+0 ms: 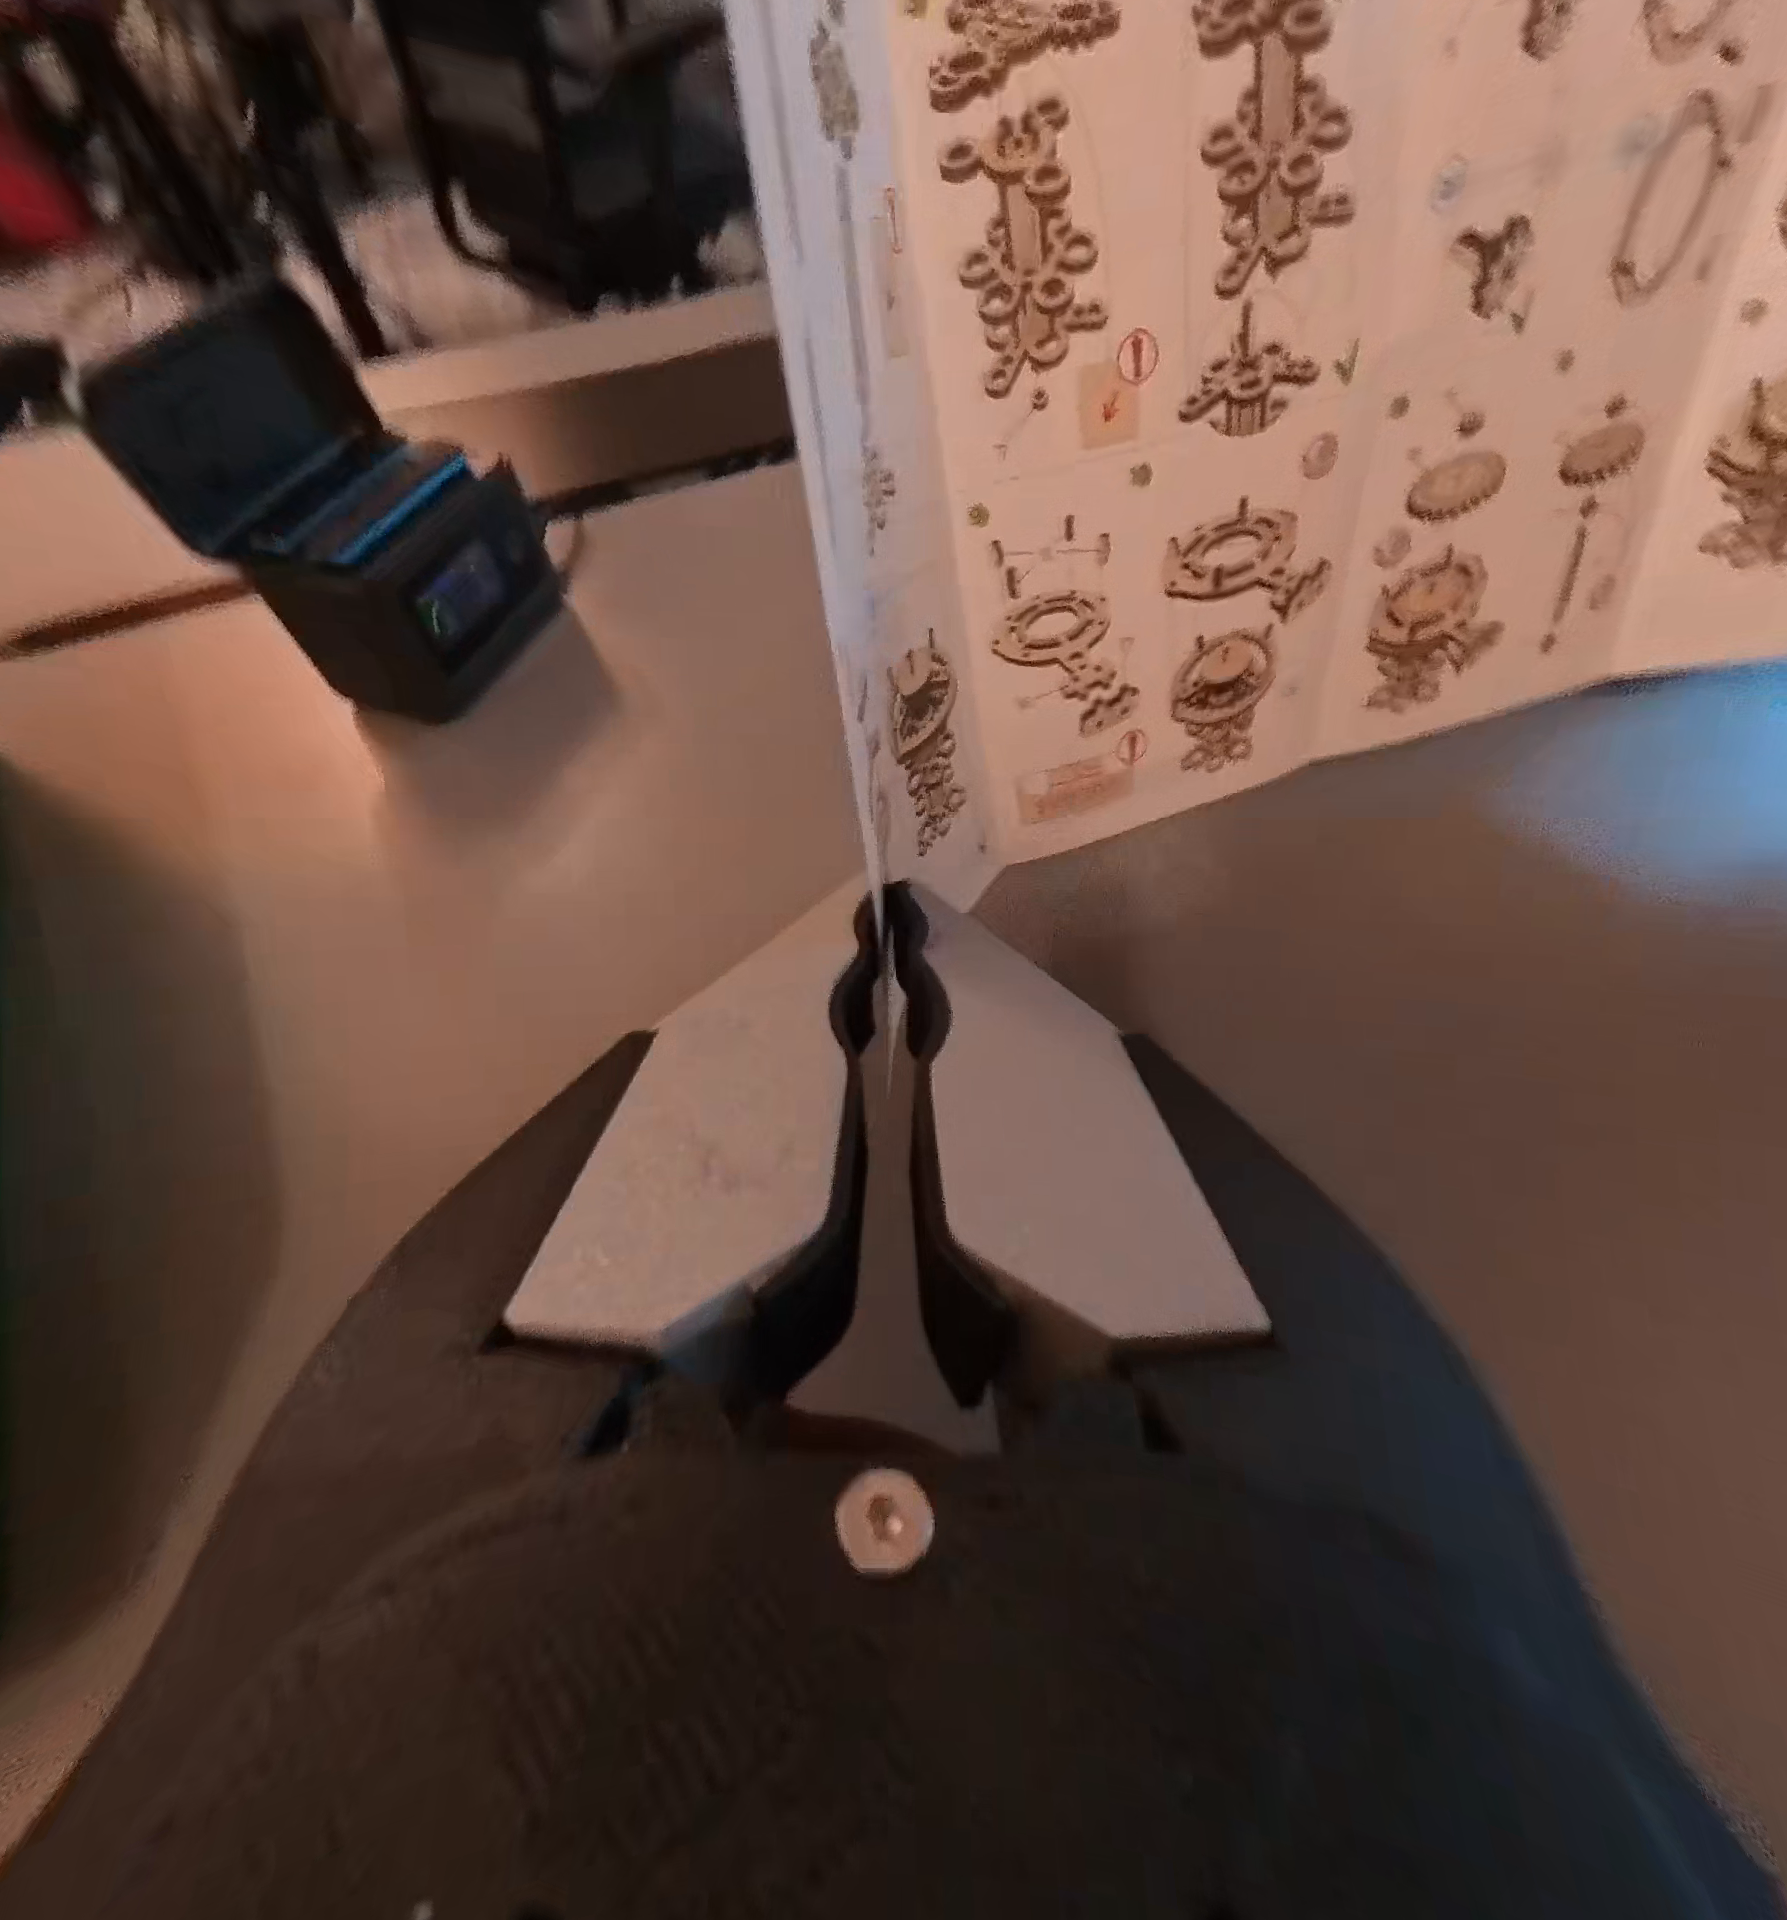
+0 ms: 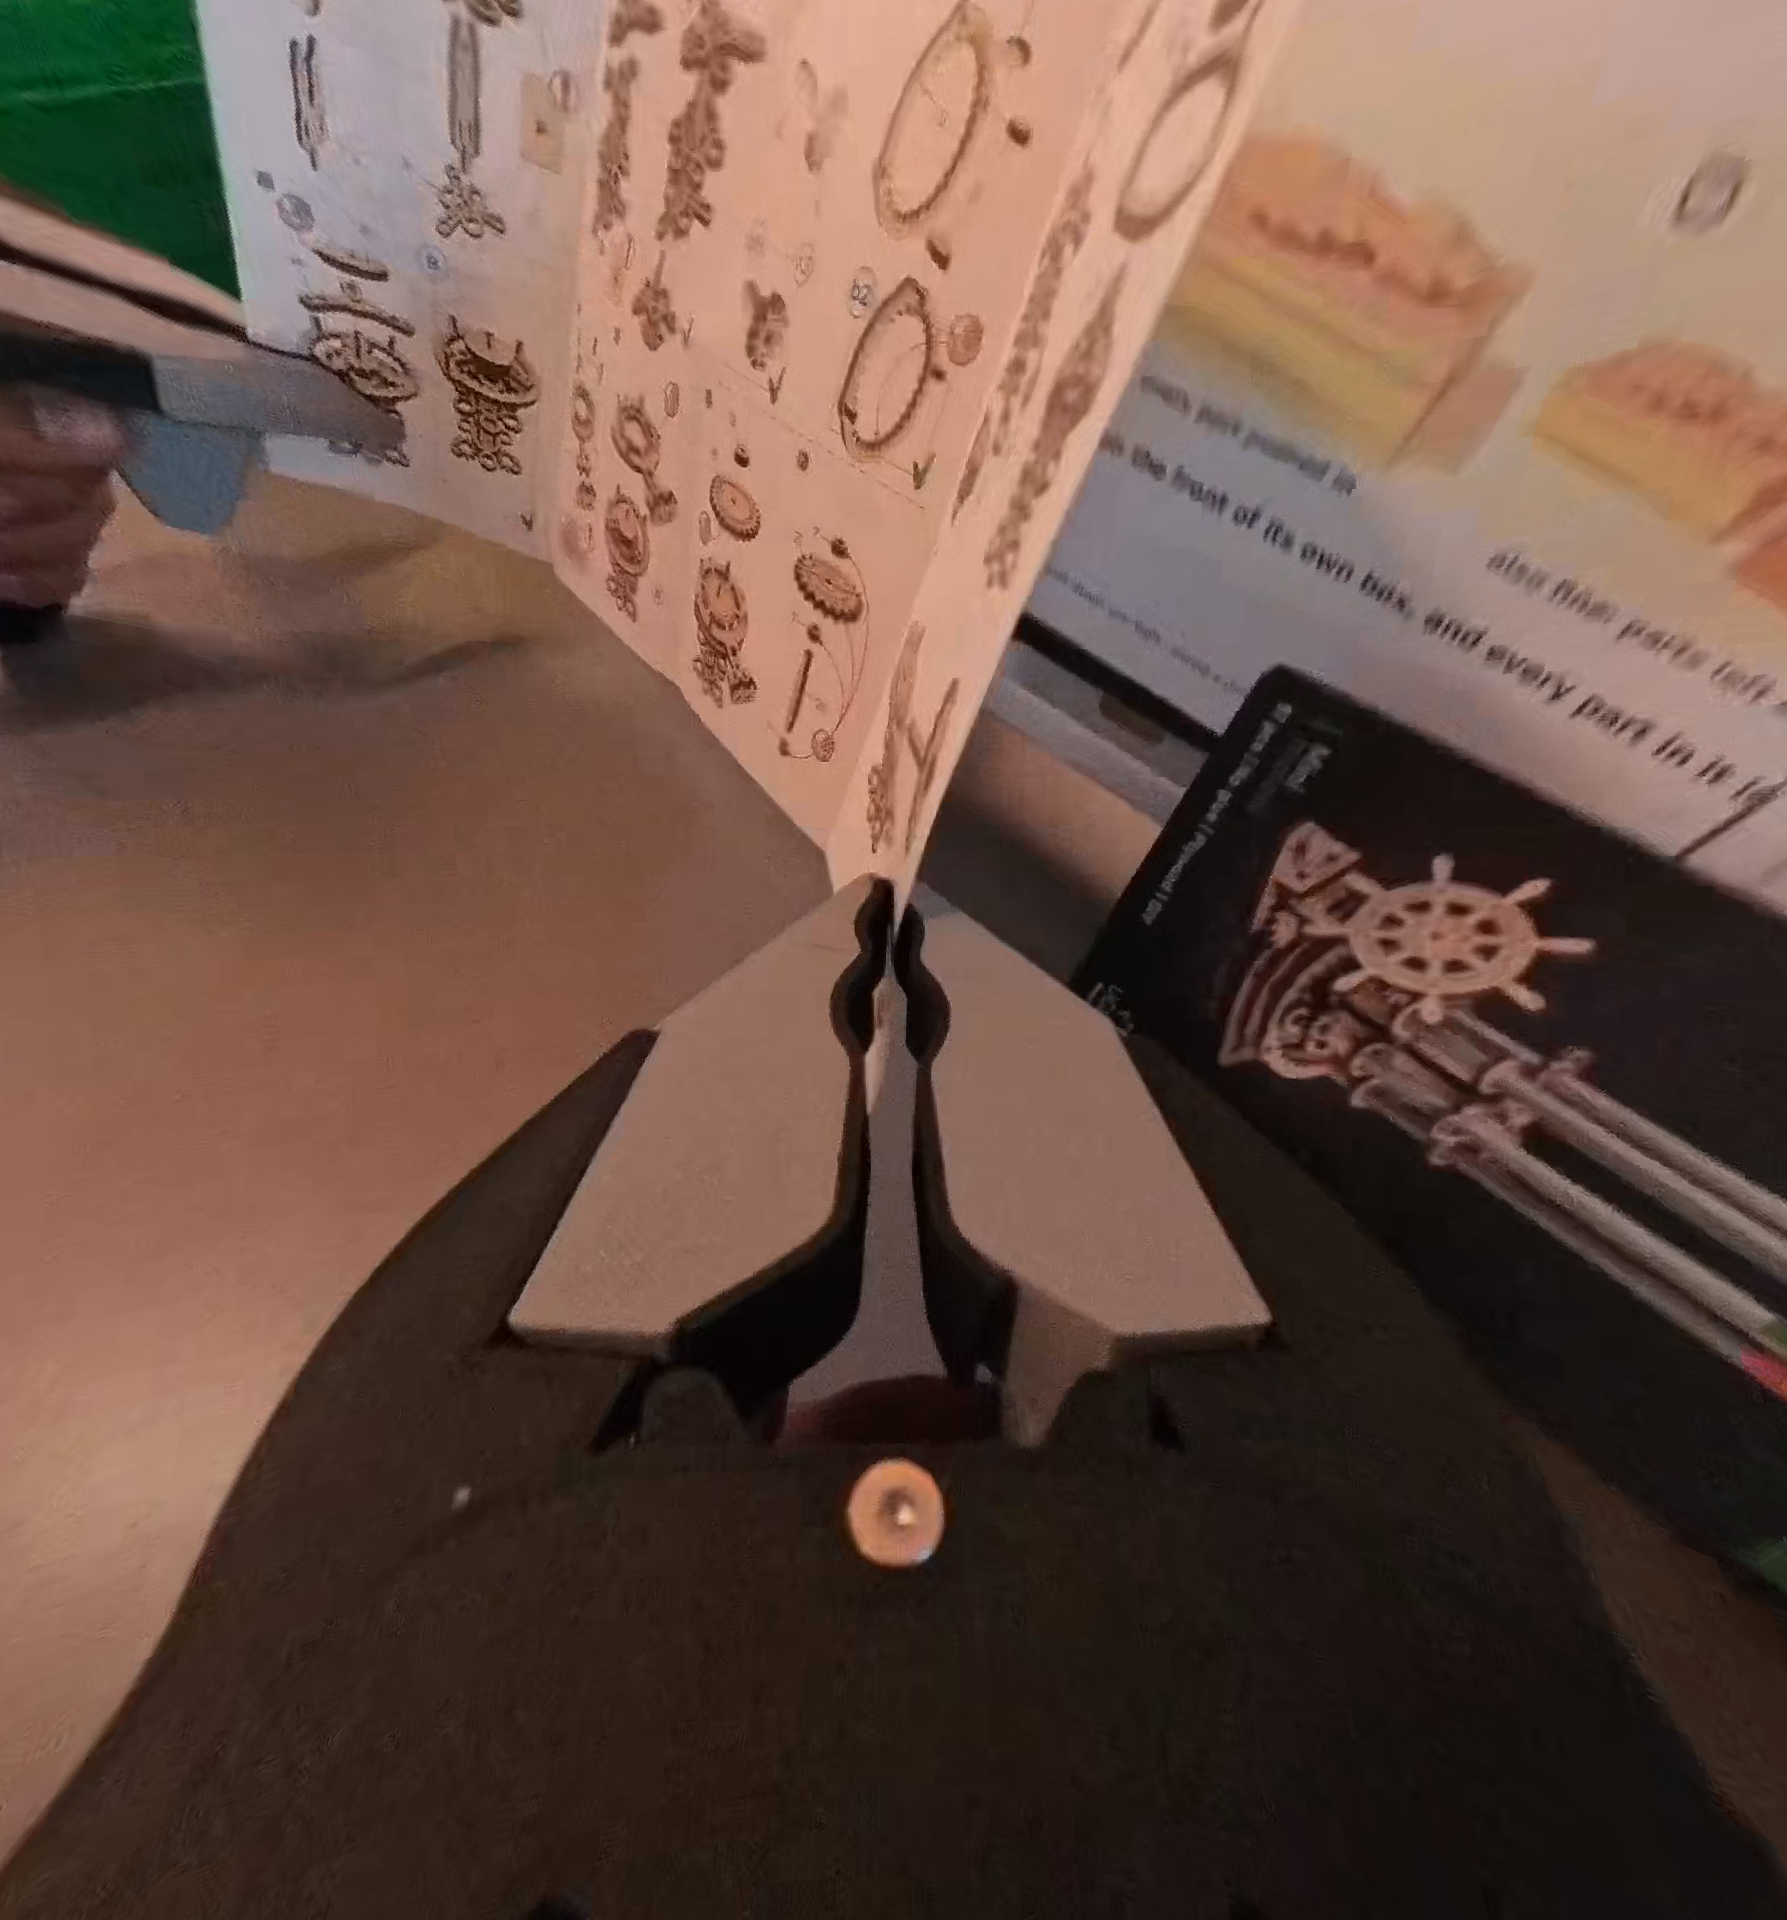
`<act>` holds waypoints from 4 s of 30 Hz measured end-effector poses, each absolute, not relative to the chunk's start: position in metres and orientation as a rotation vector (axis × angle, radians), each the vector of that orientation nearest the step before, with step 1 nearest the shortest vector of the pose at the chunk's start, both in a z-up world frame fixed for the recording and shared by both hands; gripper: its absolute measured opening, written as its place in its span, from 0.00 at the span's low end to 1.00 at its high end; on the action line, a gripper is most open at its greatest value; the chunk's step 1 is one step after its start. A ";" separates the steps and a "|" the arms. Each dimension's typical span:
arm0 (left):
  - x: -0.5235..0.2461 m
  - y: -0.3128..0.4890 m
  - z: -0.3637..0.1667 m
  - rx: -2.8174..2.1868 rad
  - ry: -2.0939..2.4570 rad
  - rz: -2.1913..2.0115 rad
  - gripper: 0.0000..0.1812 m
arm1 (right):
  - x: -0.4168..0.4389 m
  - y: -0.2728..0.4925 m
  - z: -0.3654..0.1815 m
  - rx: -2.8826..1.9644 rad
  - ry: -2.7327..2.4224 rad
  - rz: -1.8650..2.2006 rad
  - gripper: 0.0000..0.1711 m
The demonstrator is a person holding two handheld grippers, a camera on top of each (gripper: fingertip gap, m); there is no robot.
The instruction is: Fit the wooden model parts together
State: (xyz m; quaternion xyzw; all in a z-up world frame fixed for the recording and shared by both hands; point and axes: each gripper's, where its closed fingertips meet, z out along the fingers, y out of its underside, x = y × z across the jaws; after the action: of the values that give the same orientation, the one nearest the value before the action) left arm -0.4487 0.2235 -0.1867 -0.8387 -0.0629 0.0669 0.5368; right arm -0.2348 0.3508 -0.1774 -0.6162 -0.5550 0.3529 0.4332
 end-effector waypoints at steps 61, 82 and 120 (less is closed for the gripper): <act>-0.337 0.111 -0.144 -1.582 0.495 0.162 0.00 | -0.138 0.256 -0.191 -0.908 -1.753 0.578 0.00; -0.330 0.131 -0.169 -1.761 0.528 0.183 0.00 | -0.144 0.286 -0.194 -1.135 -1.681 0.557 0.00; -0.359 0.178 -0.185 -1.936 0.343 0.233 0.00 | -0.168 0.339 -0.208 -1.357 -1.573 0.332 0.00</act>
State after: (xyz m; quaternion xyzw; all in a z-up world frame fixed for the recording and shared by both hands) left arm -0.3593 0.1776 -0.1852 -0.8174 0.1446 0.0984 0.5489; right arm -0.1683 0.3392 -0.2084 -0.5599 -0.6494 0.1371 0.4959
